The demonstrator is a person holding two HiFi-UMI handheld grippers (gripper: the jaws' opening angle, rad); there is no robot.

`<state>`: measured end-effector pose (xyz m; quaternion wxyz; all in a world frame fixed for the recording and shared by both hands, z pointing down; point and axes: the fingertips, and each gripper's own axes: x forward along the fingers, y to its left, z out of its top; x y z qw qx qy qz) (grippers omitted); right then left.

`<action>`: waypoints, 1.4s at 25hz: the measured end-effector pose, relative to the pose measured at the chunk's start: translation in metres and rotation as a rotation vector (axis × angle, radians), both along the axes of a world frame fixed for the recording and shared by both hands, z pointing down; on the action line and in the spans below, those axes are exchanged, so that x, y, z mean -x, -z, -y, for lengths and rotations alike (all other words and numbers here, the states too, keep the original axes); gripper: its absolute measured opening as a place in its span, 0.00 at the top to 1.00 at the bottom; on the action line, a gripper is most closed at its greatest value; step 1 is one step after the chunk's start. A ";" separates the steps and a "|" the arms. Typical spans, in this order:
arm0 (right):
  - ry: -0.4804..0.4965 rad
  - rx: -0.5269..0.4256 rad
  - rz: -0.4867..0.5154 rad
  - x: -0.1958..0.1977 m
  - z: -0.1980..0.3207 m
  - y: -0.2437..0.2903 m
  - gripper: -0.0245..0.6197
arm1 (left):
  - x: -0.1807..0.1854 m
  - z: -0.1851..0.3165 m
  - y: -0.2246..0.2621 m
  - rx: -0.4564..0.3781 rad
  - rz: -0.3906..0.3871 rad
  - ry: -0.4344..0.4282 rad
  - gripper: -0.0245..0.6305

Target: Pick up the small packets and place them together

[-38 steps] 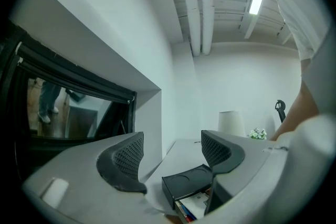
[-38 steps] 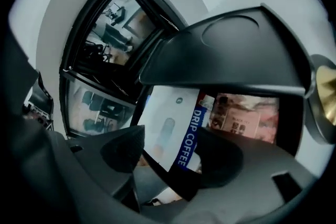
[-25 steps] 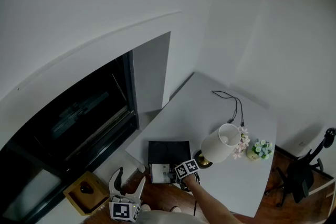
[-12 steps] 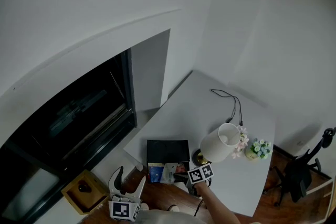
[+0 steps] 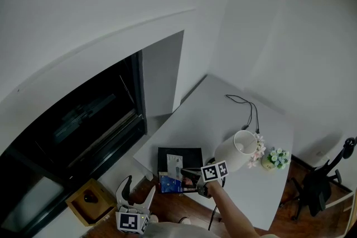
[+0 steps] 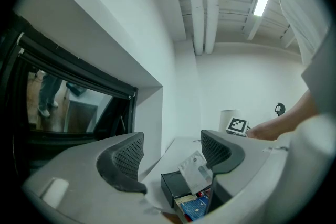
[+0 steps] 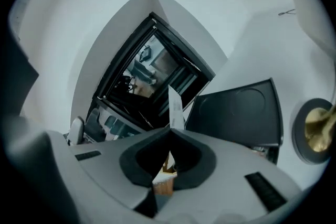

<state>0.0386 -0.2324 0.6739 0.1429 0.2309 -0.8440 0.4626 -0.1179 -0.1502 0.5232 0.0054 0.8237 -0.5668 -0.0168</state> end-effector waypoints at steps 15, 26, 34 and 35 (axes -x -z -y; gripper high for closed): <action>-0.132 0.136 -0.327 0.001 0.081 -0.103 0.96 | 0.016 -0.017 -0.003 0.011 0.009 0.062 0.43; -0.238 -0.093 -0.624 -0.017 0.091 -0.092 0.88 | 0.015 -0.012 -0.001 0.010 0.008 0.053 0.43; -0.321 -0.425 -0.328 -0.004 0.066 0.009 0.88 | 0.001 0.006 0.004 -0.014 0.006 0.001 0.43; -0.334 -0.497 -0.259 -0.002 0.059 0.031 0.88 | -0.001 0.008 0.006 -0.018 0.007 -0.007 0.43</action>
